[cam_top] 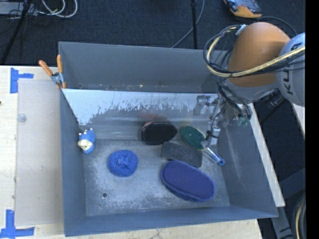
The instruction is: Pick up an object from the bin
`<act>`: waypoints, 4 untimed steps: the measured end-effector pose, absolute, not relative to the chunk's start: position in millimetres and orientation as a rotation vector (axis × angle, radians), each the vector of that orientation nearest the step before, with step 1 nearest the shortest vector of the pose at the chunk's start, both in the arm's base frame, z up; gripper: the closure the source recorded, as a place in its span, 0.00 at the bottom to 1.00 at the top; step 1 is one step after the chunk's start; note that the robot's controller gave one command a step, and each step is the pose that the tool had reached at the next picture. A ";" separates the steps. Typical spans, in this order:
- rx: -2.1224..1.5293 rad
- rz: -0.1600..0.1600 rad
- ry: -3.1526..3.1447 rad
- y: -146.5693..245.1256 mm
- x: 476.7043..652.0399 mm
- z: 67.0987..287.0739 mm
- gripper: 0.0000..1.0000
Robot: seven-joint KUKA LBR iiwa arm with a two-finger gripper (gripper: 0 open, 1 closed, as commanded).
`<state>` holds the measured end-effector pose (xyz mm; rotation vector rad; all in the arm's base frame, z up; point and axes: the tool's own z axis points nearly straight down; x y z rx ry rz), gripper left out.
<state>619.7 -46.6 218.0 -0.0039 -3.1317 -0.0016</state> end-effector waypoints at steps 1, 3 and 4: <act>-0.002 0.000 -3.140 -46.5 621.0 223.1 0.00; -0.280 0.000 -3.126 -105.4 603.5 143.6 0.00; -0.671 0.000 -3.064 -71.1 599.5 126.1 0.00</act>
Offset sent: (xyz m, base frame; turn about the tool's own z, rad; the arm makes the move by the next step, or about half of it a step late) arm -0.0153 -0.0297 -0.1480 0.4757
